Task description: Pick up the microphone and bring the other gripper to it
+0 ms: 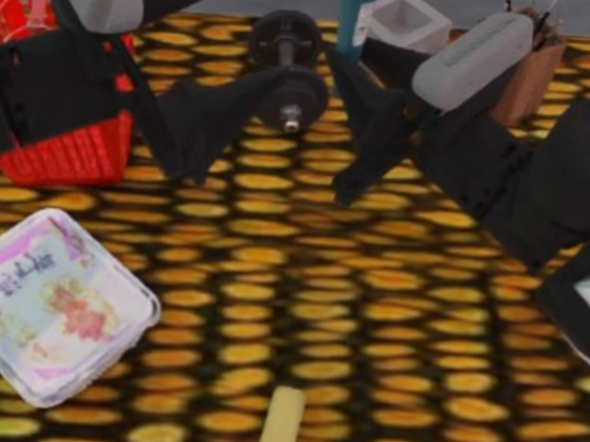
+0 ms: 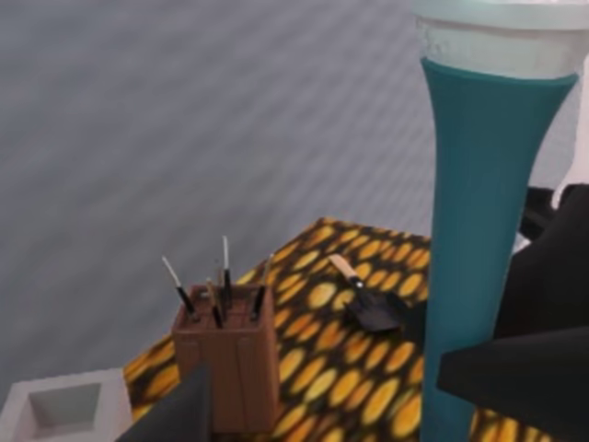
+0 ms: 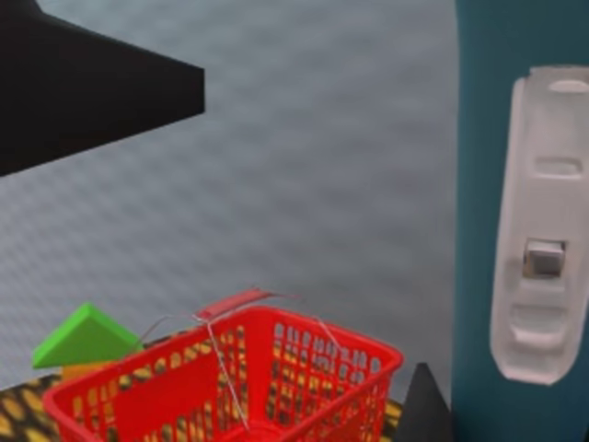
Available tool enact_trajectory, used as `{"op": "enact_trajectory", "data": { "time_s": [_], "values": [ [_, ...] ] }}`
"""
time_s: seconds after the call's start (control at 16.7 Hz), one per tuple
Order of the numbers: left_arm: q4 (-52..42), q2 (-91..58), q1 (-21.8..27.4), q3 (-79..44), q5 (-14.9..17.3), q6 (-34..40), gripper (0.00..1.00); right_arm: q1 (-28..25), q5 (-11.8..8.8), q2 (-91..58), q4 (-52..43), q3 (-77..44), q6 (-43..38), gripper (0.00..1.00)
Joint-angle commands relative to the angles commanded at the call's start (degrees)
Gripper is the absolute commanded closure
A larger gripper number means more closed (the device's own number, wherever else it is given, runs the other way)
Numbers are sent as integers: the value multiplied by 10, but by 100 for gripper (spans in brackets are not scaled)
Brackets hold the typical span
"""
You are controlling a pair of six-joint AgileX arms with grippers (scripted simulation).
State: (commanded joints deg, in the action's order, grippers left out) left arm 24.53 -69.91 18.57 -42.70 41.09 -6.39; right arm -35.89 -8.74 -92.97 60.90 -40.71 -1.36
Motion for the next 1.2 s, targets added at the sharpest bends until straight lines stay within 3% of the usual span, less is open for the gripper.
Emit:
{"op": "enact_trajectory", "data": {
  "time_s": [0.18, 0.66, 0.96, 1.2],
  "values": [
    [7, -23, 15, -20, -12, 0, 0, 0, 0, 0, 0, 0, 0, 100],
    [48, -189, 114, -147, -107, 4, 0, 0, 0, 0, 0, 0, 0, 100],
    [50, -196, 119, -152, -111, 4, 0, 0, 0, 0, 0, 0, 0, 100],
    [50, -196, 119, -152, -111, 4, 30, 0, 0, 0, 0, 0, 0, 100]
  ]
}}
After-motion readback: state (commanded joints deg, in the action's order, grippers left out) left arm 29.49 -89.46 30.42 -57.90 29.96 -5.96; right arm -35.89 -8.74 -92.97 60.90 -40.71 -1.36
